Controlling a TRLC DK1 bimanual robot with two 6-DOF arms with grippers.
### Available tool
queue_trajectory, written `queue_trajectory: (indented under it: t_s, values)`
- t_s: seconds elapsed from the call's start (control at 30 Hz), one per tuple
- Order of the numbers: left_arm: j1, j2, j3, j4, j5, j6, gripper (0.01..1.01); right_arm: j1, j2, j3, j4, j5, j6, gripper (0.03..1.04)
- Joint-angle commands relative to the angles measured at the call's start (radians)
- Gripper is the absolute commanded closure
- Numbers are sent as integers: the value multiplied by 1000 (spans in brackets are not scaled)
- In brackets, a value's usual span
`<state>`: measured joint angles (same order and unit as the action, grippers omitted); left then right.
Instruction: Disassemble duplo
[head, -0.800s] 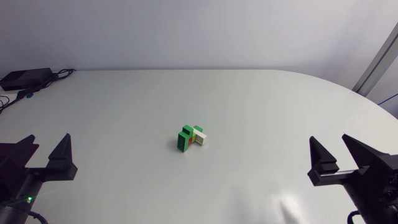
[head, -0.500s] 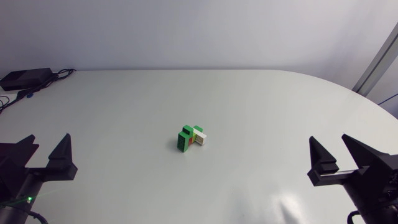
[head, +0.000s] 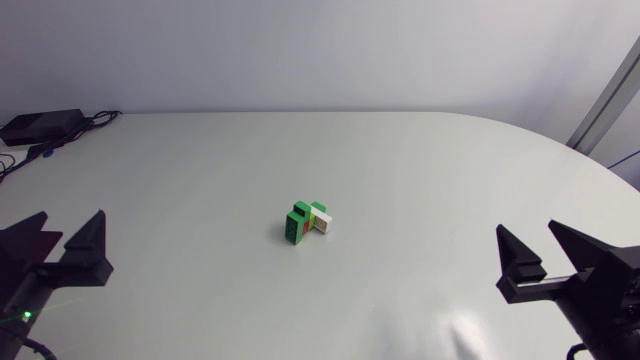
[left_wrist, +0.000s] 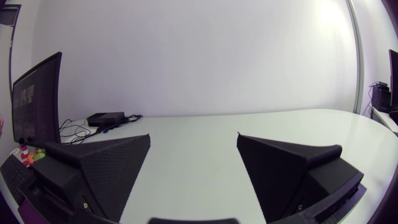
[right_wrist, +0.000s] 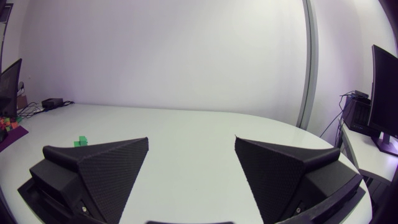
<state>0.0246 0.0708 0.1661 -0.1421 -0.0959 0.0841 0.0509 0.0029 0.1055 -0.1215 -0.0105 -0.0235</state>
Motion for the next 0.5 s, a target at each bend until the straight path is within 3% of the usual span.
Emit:
queue_trajectory:
  t_s: [0.0, 0.2, 0.3, 0.47]
  values:
    - [-6, 100, 131, -24, 7, -29, 90, 21, 6, 94, -30, 0, 2, 66]
    - [-137, 337, 317, -108, 9, -83, 92, 32, 189, 255, -84, 3, 22, 66]
    - [-163, 477, 403, -142, 9, -124, 93, 33, 292, 312, -87, 1, 27, 66]
    - [-207, 764, 558, -266, 12, -96, 120, 32, 419, 372, -87, -26, 57, 66]
